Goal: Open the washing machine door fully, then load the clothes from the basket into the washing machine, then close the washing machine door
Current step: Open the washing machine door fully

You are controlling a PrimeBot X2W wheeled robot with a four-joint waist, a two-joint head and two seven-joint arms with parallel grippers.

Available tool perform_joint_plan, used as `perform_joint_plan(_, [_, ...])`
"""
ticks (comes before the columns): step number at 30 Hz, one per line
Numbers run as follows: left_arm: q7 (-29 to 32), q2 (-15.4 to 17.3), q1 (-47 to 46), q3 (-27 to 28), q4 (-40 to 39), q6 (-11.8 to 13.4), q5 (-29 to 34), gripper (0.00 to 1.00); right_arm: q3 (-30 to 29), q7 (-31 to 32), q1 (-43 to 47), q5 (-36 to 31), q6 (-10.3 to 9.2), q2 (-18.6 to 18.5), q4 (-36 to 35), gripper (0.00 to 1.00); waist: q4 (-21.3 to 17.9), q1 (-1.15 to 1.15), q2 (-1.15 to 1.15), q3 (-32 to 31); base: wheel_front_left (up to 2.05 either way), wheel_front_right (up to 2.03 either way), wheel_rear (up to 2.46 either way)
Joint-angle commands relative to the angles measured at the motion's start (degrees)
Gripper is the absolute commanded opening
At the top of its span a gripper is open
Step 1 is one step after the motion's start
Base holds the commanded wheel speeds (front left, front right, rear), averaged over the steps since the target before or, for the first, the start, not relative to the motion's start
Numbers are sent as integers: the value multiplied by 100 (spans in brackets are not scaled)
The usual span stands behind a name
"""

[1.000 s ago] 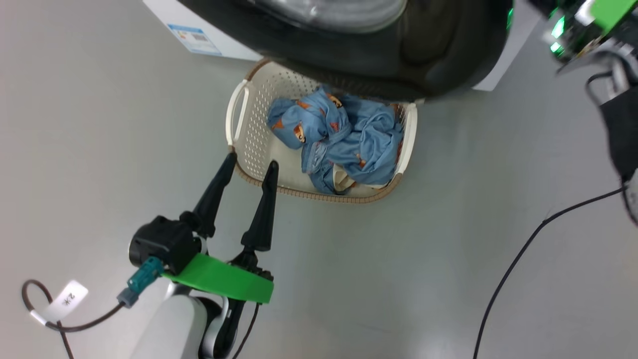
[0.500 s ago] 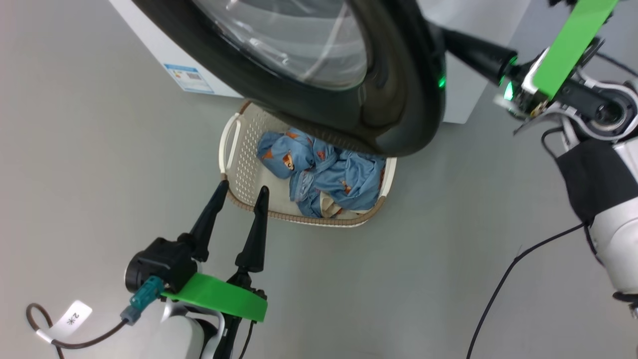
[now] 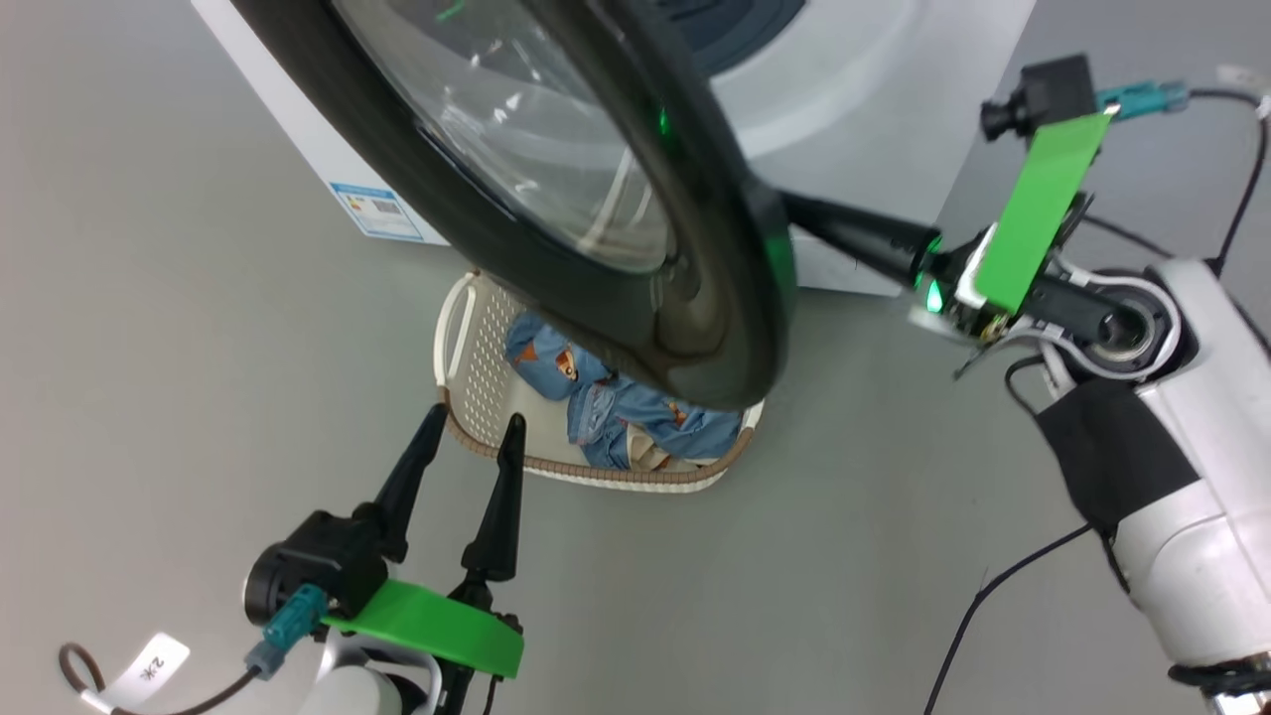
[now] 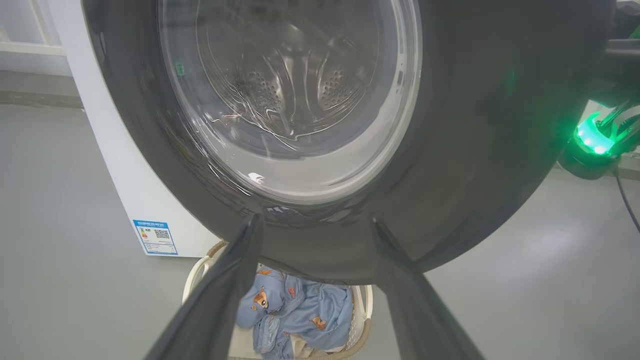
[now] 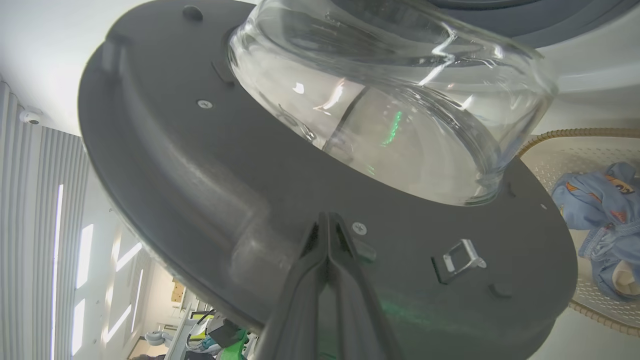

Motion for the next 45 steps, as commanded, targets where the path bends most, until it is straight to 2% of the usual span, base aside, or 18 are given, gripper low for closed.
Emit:
perform_joint_plan(1, [-36,97,13,221,-118,-9,54,100,129,74,126,26,14,145,-212,0,18,0,0,-73,0,0,0])
perform_joint_plan(30, [-36,97,306,277,-145,-4,22,100,494,297,821,-38,14,700,-415,0,597,0,0,-465,0,0,0])
perform_joint_plan(36, [-36,97,328,309,-138,-3,42,100,512,297,869,-67,14,751,-427,0,597,0,0,-508,0,0,0])
perform_joint_plan(44, [-36,97,388,387,-69,-22,77,100,410,77,1029,-156,14,677,-453,0,403,0,0,-663,0,0,0])
perform_joint_plan(45, [-36,97,391,406,-60,-28,86,100,392,31,1050,-178,14,654,-464,7,372,0,0,-679,0,0,0])
